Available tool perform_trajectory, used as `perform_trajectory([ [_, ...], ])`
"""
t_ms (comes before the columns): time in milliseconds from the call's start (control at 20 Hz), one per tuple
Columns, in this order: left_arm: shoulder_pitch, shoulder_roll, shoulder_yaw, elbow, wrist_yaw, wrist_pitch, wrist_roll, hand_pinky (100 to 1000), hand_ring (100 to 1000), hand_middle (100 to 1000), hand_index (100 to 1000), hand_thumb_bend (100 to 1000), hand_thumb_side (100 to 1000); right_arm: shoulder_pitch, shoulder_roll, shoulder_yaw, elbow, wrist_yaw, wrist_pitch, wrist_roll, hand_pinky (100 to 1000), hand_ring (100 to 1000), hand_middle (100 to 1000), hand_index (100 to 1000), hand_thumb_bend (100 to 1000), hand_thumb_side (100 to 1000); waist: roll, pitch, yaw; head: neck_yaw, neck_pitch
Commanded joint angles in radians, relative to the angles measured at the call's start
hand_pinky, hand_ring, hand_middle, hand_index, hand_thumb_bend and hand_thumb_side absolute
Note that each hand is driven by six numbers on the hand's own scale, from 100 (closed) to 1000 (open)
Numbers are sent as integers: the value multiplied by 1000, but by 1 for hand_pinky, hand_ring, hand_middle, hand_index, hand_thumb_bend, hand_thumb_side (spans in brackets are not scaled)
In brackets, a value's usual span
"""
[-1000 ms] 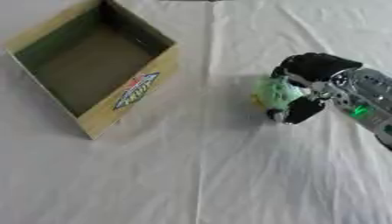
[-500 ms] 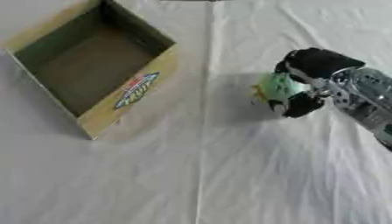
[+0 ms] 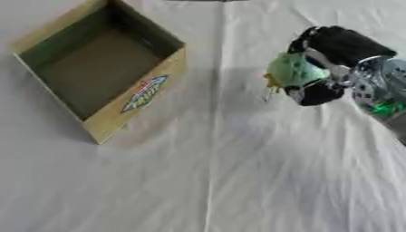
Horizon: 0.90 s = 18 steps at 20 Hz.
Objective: Pick up objects on the table and place them in the box.
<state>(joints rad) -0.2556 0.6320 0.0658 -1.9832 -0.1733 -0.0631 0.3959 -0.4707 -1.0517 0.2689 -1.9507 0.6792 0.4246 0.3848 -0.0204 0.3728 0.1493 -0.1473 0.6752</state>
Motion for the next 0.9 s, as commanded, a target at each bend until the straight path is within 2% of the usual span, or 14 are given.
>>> perform_trajectory([
  [50, -11, 14, 8, -17, 5, -1, 4, 410, 670, 857, 948, 112, 836, -39, -15, -34, -44, -14, 7, -14, 797, 723, 498, 562, 100, 169, 1, -25, 0, 10, -3],
  [300, -18, 15, 3, -17, 10, 1, 0, 410, 669, 857, 948, 112, 836, -123, 9, -36, -49, -14, -10, -26, 798, 722, 497, 562, 100, 172, 0, -27, -1, 26, -7],
  [400, -34, 4, -12, -17, 16, -9, -7, 412, 669, 855, 946, 110, 830, -146, 27, -45, -49, -11, -19, -34, 804, 717, 493, 561, 100, 197, 1, -40, 15, 7, 1],
  [600, -103, -30, -40, -17, 29, -19, -30, 417, 670, 855, 946, 110, 826, -231, 110, -37, -49, 22, -59, -70, 806, 715, 494, 564, 100, 217, -5, -51, 46, -20, 3],
  [900, -144, -59, -56, -17, 40, -22, -44, 419, 669, 853, 944, 109, 822, -369, 248, 2, -22, 78, -36, -34, 799, 702, 490, 563, 100, 220, -12, -56, 65, -66, -9],
])
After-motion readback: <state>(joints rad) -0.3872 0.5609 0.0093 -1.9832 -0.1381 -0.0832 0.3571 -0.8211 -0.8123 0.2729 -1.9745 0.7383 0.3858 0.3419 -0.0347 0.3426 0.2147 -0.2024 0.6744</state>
